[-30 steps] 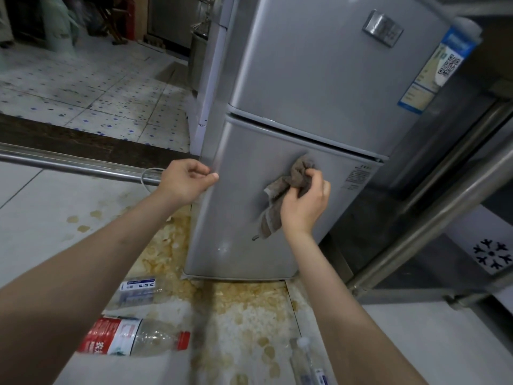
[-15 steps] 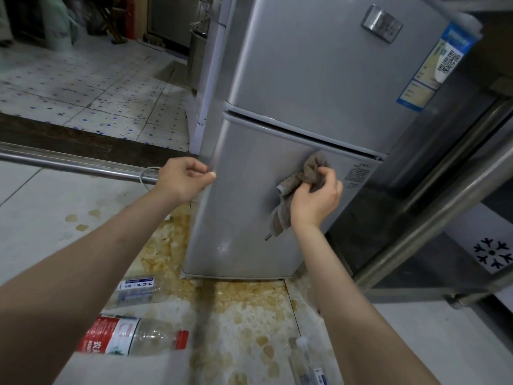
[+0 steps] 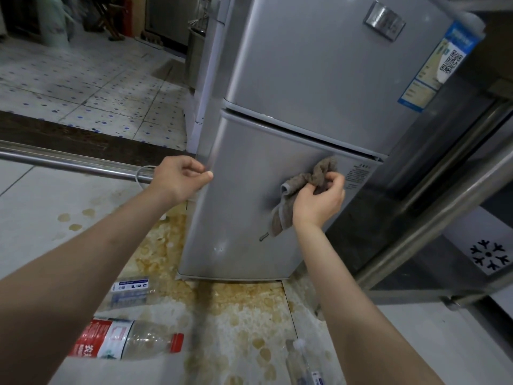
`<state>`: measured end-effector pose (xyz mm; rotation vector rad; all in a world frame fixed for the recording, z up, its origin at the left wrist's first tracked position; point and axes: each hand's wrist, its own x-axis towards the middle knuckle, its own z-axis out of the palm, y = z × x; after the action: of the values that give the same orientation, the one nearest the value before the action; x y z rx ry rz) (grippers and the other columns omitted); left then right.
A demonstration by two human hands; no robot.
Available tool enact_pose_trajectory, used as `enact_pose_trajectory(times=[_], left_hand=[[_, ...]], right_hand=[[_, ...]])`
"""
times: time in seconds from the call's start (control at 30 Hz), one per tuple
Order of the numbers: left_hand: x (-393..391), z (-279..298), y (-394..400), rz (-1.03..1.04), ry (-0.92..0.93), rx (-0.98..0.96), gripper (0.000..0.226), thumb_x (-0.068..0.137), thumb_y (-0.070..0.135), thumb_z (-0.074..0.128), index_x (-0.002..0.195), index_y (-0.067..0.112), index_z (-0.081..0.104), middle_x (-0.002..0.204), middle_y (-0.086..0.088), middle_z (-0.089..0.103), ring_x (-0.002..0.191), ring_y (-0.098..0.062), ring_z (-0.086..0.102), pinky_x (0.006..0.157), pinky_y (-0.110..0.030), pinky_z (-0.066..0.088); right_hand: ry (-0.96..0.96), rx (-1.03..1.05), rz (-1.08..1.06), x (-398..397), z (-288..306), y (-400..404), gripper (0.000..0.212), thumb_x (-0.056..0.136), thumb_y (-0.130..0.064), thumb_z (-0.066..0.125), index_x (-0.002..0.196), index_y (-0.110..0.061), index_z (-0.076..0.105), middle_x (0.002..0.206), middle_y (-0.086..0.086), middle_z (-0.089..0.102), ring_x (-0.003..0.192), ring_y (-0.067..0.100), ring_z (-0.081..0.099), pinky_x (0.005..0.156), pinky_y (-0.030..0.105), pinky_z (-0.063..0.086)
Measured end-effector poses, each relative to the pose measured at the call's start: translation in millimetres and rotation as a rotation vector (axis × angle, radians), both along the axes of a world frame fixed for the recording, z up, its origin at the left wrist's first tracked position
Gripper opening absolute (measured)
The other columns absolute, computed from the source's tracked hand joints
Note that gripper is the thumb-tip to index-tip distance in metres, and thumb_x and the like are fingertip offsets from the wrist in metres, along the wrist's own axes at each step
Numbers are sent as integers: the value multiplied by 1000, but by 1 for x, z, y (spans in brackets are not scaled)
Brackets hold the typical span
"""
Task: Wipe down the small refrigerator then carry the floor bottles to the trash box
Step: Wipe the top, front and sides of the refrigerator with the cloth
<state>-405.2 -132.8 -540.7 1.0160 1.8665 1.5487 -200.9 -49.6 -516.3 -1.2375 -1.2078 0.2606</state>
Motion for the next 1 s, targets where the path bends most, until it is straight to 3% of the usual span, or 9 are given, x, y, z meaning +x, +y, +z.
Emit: enact_pose_trajectory(times=[0.23, 0.4, 0.57, 0.77, 0.9, 1.0], left_hand=[[-1, 0, -1, -14, -6, 7, 15, 76, 23, 76, 73, 22, 61, 80, -7, 68, 88, -27, 68, 93, -45, 52], [-2, -1, -1, -19, 0, 10, 15, 77, 22, 75, 74, 22, 61, 81, -9, 68, 87, -29, 68, 93, -46, 51], [0, 3, -2, -42, 25, 20, 11, 79, 20, 73, 80, 18, 62, 84, -11, 68, 86, -28, 67, 92, -45, 52], [2, 3, -4, -36, 21, 15, 12, 79, 20, 73, 78, 19, 61, 85, -13, 69, 86, -28, 68, 92, -45, 52], [3, 4, -5, -33, 28, 13, 12, 79, 21, 73, 78, 20, 62, 86, -13, 69, 87, -28, 68, 92, -44, 52], [2, 3, -3, -32, 43, 23, 12, 78, 21, 74, 77, 20, 62, 82, -11, 69, 84, -27, 68, 92, -43, 52]], right_hand=[[139, -247, -48, 8, -35, 2, 16, 79, 4, 54, 90, -8, 53, 101, 17, 59, 86, 26, 54, 73, 20, 34], [141, -64, -89, 11, -11, 17, 14, 77, 3, 56, 88, -5, 59, 94, 16, 62, 87, 29, 59, 82, 32, 45], [112, -8, -123, 14, -7, 20, 15, 82, 1, 55, 96, -3, 62, 98, 15, 60, 89, 20, 54, 78, 15, 33], [50, -142, -82, 18, -43, 8, 13, 81, -1, 56, 91, -2, 64, 96, 16, 61, 89, 29, 58, 84, 31, 44], [98, -58, -121, 24, -26, 13, 20, 80, -1, 58, 98, -5, 67, 97, 15, 60, 88, 22, 56, 82, 21, 37], [124, 14, -160, 32, -5, 29, 25, 80, -2, 58, 103, -6, 68, 99, 15, 63, 93, 27, 59, 87, 26, 41]])
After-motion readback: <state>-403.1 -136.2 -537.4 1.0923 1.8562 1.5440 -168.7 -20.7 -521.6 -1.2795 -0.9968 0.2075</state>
